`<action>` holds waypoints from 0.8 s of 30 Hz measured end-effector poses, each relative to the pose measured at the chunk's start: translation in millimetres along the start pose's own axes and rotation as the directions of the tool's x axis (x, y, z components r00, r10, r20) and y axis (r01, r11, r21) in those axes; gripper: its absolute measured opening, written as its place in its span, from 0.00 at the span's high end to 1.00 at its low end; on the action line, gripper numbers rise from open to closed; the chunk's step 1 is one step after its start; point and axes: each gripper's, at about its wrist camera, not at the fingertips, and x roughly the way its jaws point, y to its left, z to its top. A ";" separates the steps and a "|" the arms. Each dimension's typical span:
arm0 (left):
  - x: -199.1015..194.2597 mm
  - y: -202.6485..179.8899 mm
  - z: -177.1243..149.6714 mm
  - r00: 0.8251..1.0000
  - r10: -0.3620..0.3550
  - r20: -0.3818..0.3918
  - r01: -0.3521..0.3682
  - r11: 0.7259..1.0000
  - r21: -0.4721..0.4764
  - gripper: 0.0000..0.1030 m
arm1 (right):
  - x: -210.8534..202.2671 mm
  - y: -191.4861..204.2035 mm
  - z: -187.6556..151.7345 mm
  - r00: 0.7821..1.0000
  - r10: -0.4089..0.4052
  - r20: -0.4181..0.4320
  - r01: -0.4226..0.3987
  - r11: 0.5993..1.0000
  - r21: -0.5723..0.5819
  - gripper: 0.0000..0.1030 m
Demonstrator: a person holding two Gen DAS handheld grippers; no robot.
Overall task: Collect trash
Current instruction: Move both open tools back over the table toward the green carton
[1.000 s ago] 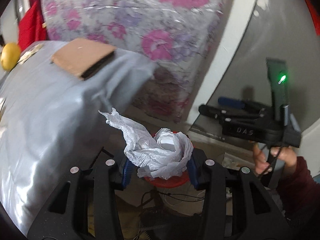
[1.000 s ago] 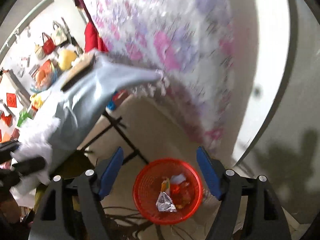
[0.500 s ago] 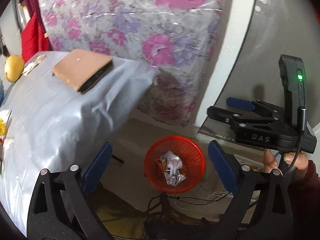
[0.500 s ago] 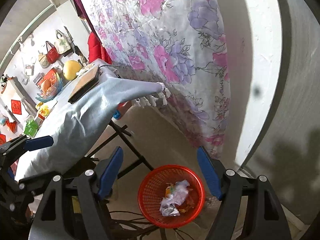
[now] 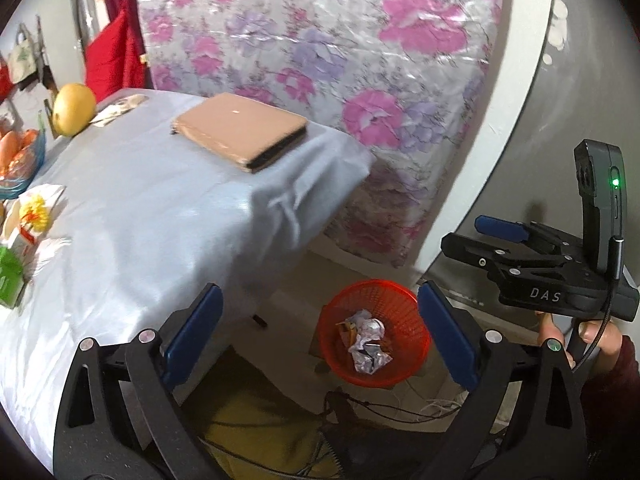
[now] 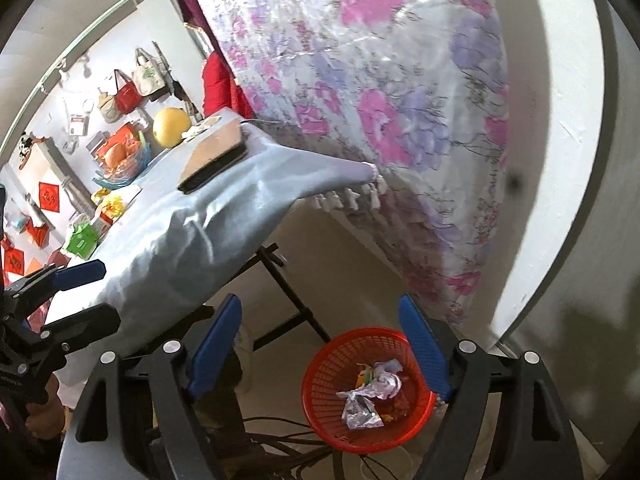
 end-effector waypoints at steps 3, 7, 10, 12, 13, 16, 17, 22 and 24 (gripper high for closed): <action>-8.6 9.3 -5.0 1.000 0.010 0.018 -0.010 1.000 -0.025 0.08 | -2.0 11.8 2.1 1.000 0.011 0.003 -0.011 1.000 -0.023 0.21; -20.9 25.5 -14.2 0.999 0.032 0.043 -0.029 0.997 -0.067 0.08 | -4.5 31.1 4.2 1.000 0.027 0.004 -0.027 0.998 -0.059 0.21; -28.6 37.5 -20.3 0.997 0.046 0.056 -0.040 0.994 -0.101 0.07 | -3.8 48.7 5.5 0.999 0.035 -0.002 -0.035 0.995 -0.092 0.20; -35.0 47.8 -25.4 0.996 0.053 0.067 -0.044 0.991 -0.126 0.07 | -2.3 60.4 5.9 0.999 0.042 -0.009 -0.043 0.993 -0.112 0.20; -37.5 52.3 -27.7 0.996 0.057 0.072 -0.047 0.989 -0.137 0.07 | -1.8 66.3 5.9 0.999 0.045 -0.012 -0.046 0.991 -0.123 0.20; -45.2 67.1 -34.2 0.994 0.072 0.086 -0.056 0.983 -0.175 0.07 | -0.6 84.2 7.2 0.998 0.057 -0.017 -0.059 0.987 -0.148 0.20; -48.0 72.6 -36.8 0.993 0.076 0.090 -0.058 0.980 -0.189 0.07 | -0.9 89.6 7.5 0.998 0.062 -0.018 -0.065 0.986 -0.155 0.20; -57.9 94.3 -47.6 0.990 0.092 0.106 -0.064 0.968 -0.242 0.07 | 1.4 121.8 9.7 0.996 0.088 -0.023 -0.091 0.977 -0.194 0.19; -62.1 102.1 -52.5 0.988 0.110 0.111 -0.078 0.962 -0.260 0.07 | 2.7 134.9 9.3 0.995 0.096 -0.029 -0.100 0.972 -0.212 0.19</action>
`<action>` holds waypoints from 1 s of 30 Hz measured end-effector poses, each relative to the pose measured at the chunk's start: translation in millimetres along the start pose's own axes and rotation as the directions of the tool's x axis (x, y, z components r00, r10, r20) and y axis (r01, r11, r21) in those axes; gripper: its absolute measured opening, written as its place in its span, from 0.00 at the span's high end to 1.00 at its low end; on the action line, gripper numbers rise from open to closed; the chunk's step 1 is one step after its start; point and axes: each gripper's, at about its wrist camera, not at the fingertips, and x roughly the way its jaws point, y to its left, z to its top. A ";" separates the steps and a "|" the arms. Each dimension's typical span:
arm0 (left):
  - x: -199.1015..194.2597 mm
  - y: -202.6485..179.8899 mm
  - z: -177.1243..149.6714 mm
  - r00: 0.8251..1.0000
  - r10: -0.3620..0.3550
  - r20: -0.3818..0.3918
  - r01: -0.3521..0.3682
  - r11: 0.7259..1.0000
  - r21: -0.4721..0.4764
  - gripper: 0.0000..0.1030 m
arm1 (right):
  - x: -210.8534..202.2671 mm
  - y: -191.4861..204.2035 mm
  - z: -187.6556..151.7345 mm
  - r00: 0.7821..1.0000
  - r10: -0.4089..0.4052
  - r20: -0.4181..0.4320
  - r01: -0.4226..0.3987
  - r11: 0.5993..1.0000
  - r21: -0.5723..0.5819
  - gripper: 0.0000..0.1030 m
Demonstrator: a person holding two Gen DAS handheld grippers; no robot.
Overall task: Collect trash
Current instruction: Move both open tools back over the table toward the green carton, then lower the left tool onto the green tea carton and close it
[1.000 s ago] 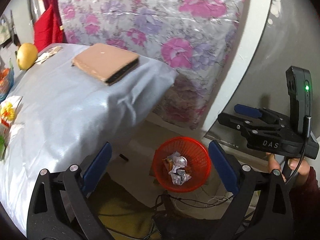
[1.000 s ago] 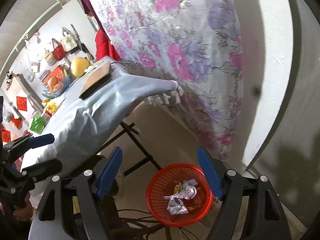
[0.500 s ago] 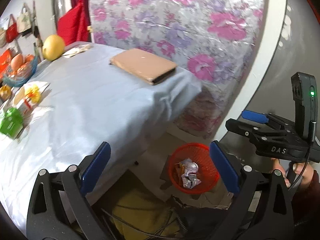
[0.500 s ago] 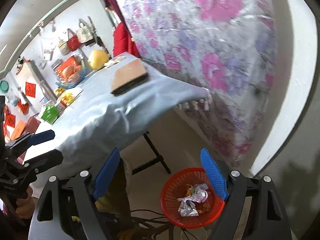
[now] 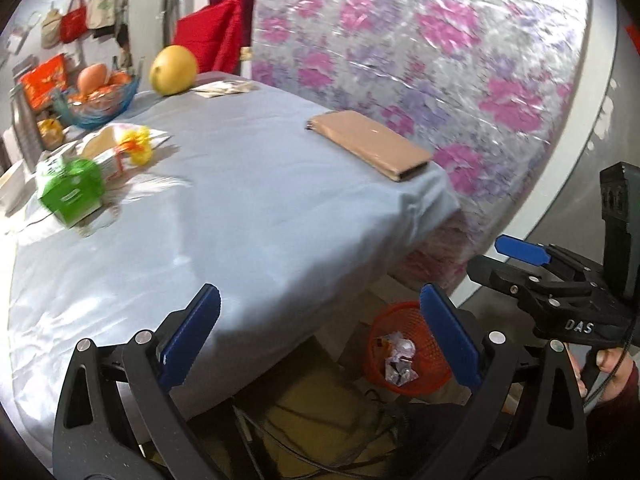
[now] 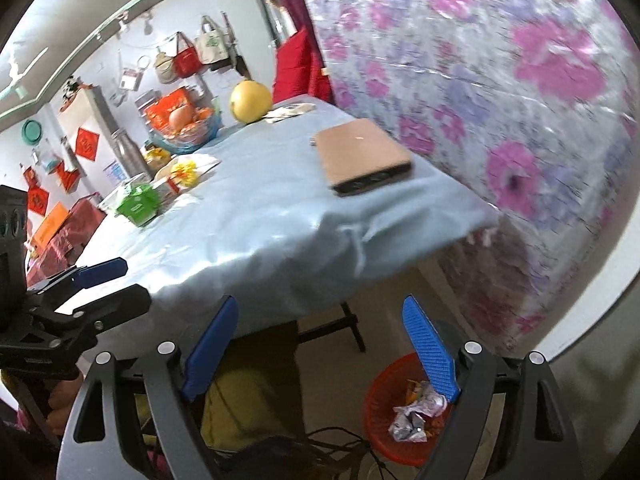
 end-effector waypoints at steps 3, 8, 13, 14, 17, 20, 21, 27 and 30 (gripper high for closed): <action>-5.7 17.0 -4.2 1.000 0.014 0.012 -0.013 0.999 -0.036 0.07 | 4.0 18.6 3.2 1.000 0.011 -0.005 -0.011 1.000 -0.025 0.18; -13.3 43.5 -10.9 0.998 0.047 0.032 -0.044 0.996 -0.080 0.07 | 12.6 47.1 9.5 0.999 0.032 -0.014 -0.033 0.998 -0.054 0.17; -16.8 74.9 -20.3 0.991 0.123 0.044 -0.116 0.985 -0.125 0.07 | 33.3 78.9 16.2 0.998 0.049 -0.041 -0.053 0.994 -0.094 0.15; -16.6 81.9 -22.1 0.991 0.129 0.040 -0.122 0.983 -0.136 0.07 | 40.0 86.2 18.4 0.997 0.055 -0.053 -0.061 0.993 -0.103 0.15; -14.3 103.8 -26.1 0.990 0.140 0.028 -0.133 0.975 -0.179 0.07 | 54.5 101.4 23.8 0.995 0.075 -0.071 -0.083 0.990 -0.116 0.15; -9.6 124.1 -27.5 0.988 0.153 0.007 -0.147 0.965 -0.217 0.07 | 74.9 118.9 33.8 0.990 0.104 -0.093 -0.115 0.985 -0.125 0.15; -8.8 128.9 -27.9 0.988 0.156 0.003 -0.151 0.963 -0.225 0.07 | 80.3 123.4 36.5 0.989 0.112 -0.098 -0.124 0.984 -0.125 0.15; 2.6 161.5 -20.6 0.983 0.178 -0.037 -0.182 0.947 -0.266 0.07 | 123.5 147.3 55.6 0.977 0.155 -0.146 -0.173 0.978 -0.120 0.14; 6.3 183.6 -12.6 0.983 0.178 -0.053 -0.186 0.938 -0.293 0.07 | 141.2 156.0 65.0 0.976 0.161 -0.149 -0.180 0.976 -0.121 0.14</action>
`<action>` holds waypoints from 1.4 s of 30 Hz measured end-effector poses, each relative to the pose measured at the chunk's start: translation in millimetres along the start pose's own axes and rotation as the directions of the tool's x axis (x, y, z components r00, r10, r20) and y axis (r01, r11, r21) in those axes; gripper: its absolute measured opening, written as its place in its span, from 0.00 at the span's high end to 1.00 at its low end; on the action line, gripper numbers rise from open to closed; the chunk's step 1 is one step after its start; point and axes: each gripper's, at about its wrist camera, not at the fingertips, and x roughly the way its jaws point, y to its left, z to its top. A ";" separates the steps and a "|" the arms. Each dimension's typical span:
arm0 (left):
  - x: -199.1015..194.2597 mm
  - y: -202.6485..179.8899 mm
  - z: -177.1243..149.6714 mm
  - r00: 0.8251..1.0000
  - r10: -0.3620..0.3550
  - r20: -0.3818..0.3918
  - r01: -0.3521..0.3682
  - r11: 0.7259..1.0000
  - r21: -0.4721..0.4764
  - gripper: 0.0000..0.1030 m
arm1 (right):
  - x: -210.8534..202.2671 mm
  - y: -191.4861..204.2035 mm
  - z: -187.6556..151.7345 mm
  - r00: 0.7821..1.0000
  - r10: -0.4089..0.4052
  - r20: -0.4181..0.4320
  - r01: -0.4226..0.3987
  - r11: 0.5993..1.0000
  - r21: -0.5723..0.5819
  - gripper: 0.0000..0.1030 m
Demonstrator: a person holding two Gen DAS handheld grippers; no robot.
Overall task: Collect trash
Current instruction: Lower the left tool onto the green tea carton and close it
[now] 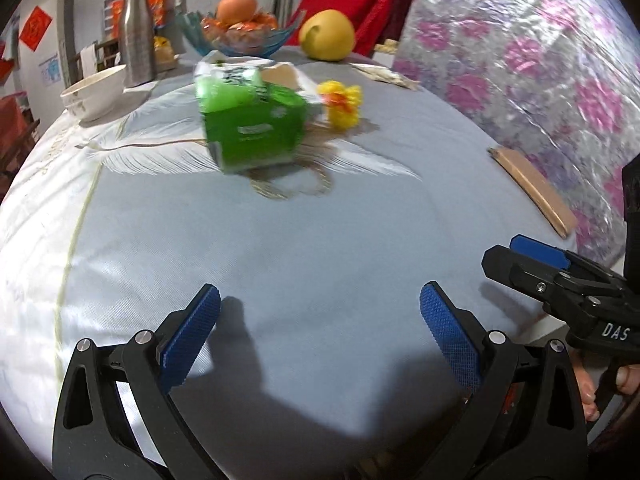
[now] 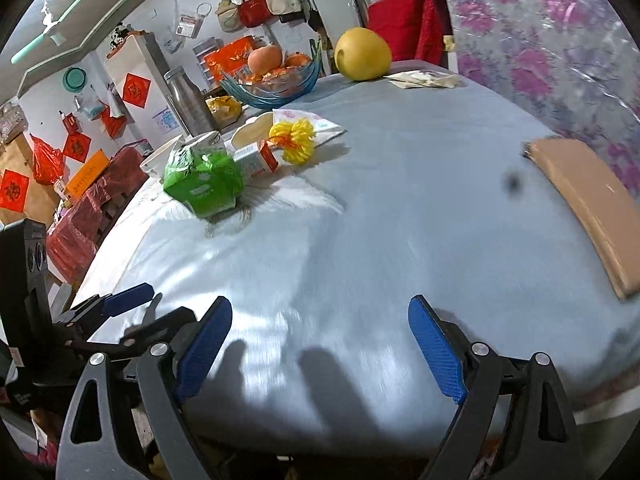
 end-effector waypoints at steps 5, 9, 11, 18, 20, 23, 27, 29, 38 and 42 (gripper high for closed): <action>7.0 32.1 27.8 1.000 0.028 -0.004 -0.028 0.998 -0.057 0.07 | 22.5 6.7 21.6 0.999 -0.032 0.037 0.033 0.999 -0.026 0.14; 12.6 49.1 49.3 0.999 0.031 -0.006 -0.031 0.996 -0.082 0.07 | 38.0 10.0 36.2 0.997 -0.054 0.057 0.057 0.997 -0.048 0.13; 16.4 52.6 62.3 0.999 0.034 -0.012 -0.035 0.996 -0.082 0.07 | 43.2 10.7 40.3 0.996 -0.063 0.062 0.067 0.996 -0.057 0.13; 38.7 30.3 101.9 0.998 0.055 -0.009 -0.055 0.998 0.011 0.07 | 55.8 7.4 49.7 0.999 -0.003 0.032 0.005 0.999 -0.045 0.10; 50.1 22.5 112.2 0.997 0.080 -0.004 -0.080 0.996 0.041 0.07 | 61.2 6.1 51.6 0.999 0.032 0.002 -0.032 0.999 -0.038 0.09; 69.2 21.6 123.0 0.994 0.107 -0.020 -0.106 0.993 0.048 0.07 | 60.3 5.6 50.8 0.999 0.047 0.005 -0.047 0.998 -0.033 0.09; 85.8 38.7 123.1 0.984 0.174 -0.046 -0.172 0.984 0.034 0.07 | 60.2 7.0 50.2 0.999 0.051 0.005 -0.051 0.998 -0.036 0.08; 85.2 56.4 118.5 0.983 0.170 -0.071 -0.171 0.985 -0.005 0.06 | 60.6 8.2 49.9 0.999 0.049 0.003 -0.049 0.998 -0.043 0.08; 62.2 123.0 97.2 0.972 0.217 -0.092 -0.228 0.962 -0.150 0.07 | 58.8 5.5 48.6 0.998 0.067 0.009 -0.067 0.997 -0.034 0.08; 64.1 114.9 94.6 0.959 0.263 -0.107 -0.274 0.955 -0.115 0.06 | 61.5 11.3 51.4 1.000 0.023 -0.009 -0.023 0.999 -0.040 0.08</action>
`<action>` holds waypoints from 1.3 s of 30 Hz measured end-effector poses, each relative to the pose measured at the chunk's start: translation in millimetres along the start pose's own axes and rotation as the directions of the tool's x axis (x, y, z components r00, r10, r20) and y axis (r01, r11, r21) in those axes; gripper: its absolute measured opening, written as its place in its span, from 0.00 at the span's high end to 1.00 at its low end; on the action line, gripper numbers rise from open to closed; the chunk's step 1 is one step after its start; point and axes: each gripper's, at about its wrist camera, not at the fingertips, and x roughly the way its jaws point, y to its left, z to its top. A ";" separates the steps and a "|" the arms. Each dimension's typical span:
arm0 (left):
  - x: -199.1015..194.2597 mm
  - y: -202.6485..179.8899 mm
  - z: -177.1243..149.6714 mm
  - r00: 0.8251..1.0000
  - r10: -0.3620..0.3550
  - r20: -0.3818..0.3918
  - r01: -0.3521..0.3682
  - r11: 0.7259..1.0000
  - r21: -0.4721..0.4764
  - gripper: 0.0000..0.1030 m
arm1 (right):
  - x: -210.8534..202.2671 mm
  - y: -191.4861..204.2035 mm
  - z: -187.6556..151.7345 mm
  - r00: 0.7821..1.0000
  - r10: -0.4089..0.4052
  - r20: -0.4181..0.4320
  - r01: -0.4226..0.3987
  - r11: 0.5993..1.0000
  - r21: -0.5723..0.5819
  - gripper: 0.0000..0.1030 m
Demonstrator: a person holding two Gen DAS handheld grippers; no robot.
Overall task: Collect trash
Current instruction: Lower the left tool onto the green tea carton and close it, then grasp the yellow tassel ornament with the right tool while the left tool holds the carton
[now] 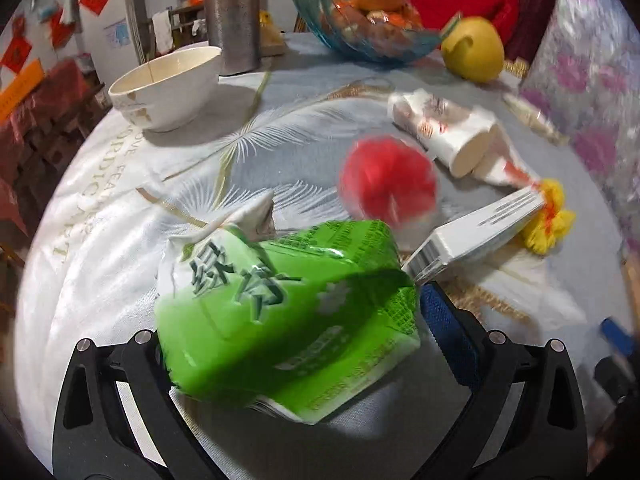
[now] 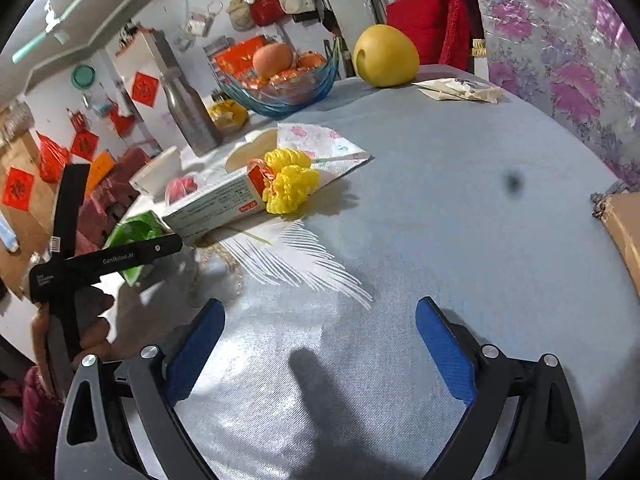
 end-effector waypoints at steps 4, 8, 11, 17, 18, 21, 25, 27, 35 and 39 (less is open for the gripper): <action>2.7 -3.1 0.3 1.000 0.025 -0.010 -0.025 0.999 0.024 0.06 | 4.4 12.5 12.2 1.000 0.016 -0.003 -0.016 1.000 -0.021 0.08; 3.7 -1.8 2.3 1.000 0.024 -0.013 -0.023 0.999 0.028 0.06 | 9.9 23.7 32.5 0.999 0.010 0.034 -0.009 1.000 -0.029 0.10; 2.7 1.8 2.9 1.000 0.007 -0.010 -0.007 1.000 0.014 0.06 | 17.9 31.6 41.4 0.998 0.048 0.030 -0.047 0.999 -0.022 0.10; 2.6 1.6 2.2 1.000 0.011 -0.014 -0.011 1.000 0.015 0.06 | 41.9 51.4 57.1 0.992 0.127 -0.004 -0.127 0.992 -0.002 0.10; 3.2 0.9 2.6 1.000 0.014 -0.015 -0.014 1.000 0.017 0.06 | 44.5 54.8 60.6 0.992 0.129 -0.001 -0.129 0.992 -0.004 0.10; 3.2 -0.1 2.2 1.000 0.022 -0.017 -0.021 0.999 0.024 0.06 | 53.3 70.0 78.3 0.994 0.102 0.035 -0.100 0.994 -0.034 0.13; 4.0 0.2 2.8 1.000 0.022 -0.017 -0.022 0.999 0.026 0.06 | 66.1 85.4 91.9 0.998 0.024 0.061 -0.017 0.994 -0.112 0.16; 4.1 0.3 2.9 1.000 0.023 -0.017 -0.022 0.999 0.026 0.06 | 73.4 85.6 93.8 0.998 0.004 0.056 0.003 0.992 -0.129 0.21; 5.0 0.6 3.6 1.000 0.025 -0.016 -0.025 0.999 0.025 0.06 | 76.1 29.6 94.6 0.998 -0.036 0.044 0.036 0.999 0.004 0.29; 5.1 0.8 3.9 1.000 0.025 -0.016 -0.024 0.999 0.027 0.06 | 74.4 6.4 94.2 0.998 0.004 0.061 -0.009 0.996 0.087 0.31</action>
